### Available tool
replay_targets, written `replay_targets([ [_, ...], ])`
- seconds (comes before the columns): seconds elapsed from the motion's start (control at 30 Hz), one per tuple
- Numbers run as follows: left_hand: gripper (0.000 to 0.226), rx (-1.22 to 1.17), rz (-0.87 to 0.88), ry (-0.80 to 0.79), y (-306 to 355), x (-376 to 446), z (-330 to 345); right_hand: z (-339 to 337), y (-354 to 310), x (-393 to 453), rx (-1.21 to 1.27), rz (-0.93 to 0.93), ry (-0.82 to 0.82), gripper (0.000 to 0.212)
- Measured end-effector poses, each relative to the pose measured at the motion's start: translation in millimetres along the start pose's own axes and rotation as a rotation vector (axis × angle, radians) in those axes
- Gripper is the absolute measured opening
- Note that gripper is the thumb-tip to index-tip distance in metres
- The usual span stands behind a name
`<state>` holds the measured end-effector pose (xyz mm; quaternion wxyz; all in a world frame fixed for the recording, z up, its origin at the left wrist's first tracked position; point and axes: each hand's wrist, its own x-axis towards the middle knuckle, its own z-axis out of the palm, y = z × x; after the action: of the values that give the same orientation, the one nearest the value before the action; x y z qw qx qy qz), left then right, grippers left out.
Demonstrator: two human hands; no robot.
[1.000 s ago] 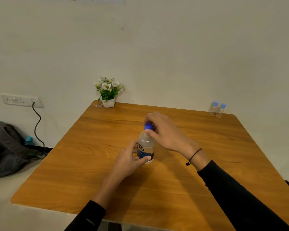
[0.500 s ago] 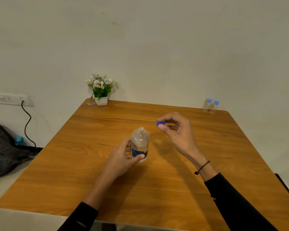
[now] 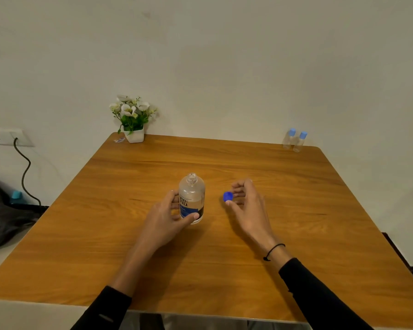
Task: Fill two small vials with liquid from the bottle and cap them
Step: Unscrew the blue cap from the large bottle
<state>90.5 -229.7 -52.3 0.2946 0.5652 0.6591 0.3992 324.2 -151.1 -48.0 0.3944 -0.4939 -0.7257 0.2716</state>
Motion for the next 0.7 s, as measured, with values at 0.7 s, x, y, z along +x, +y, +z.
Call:
replay_targets([
  [0.7, 0.051, 0.062, -0.134, 0.344, -4, -42, 19, 5, 31, -18, -0.082, 0.093, -0.089, 0.066],
])
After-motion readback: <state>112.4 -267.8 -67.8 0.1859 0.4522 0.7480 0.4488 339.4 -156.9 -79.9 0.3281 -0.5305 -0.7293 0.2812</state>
